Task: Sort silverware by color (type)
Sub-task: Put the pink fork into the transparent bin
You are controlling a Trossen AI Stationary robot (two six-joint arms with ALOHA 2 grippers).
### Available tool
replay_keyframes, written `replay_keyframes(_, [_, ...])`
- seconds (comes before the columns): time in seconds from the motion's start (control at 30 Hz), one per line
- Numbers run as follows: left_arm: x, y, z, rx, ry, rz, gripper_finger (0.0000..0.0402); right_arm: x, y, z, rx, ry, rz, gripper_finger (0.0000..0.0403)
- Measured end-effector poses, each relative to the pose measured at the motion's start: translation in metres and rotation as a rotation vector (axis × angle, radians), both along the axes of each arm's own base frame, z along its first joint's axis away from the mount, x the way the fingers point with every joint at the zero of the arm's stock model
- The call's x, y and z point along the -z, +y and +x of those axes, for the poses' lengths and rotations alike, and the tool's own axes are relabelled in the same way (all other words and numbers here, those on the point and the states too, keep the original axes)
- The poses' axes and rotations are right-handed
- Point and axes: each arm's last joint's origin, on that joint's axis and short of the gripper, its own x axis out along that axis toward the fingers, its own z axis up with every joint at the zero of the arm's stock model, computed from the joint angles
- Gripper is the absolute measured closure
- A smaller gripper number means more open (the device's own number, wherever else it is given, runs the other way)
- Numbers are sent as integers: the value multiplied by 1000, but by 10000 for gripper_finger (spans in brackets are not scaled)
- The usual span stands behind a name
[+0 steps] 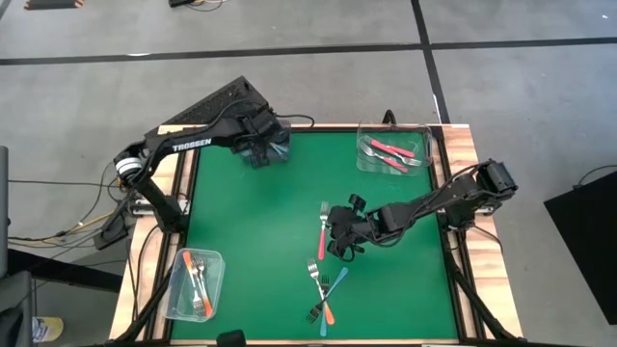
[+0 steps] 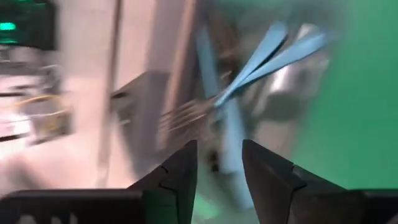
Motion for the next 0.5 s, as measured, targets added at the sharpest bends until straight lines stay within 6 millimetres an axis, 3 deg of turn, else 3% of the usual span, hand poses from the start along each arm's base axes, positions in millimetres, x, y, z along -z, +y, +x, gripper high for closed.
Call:
replay_keyframes(0.2, [-17,-37,12,-9,-321,-274,295,-1,-13,0,303,-124,69,235])
replay_keyframes(0.33, [-19,-74,30,26,-353,-238,312,9,-19,5,452,-183,122,238])
replay_keyframes(0.5, [-17,-127,41,114,-299,-185,326,43,-18,18,540,-176,167,261])
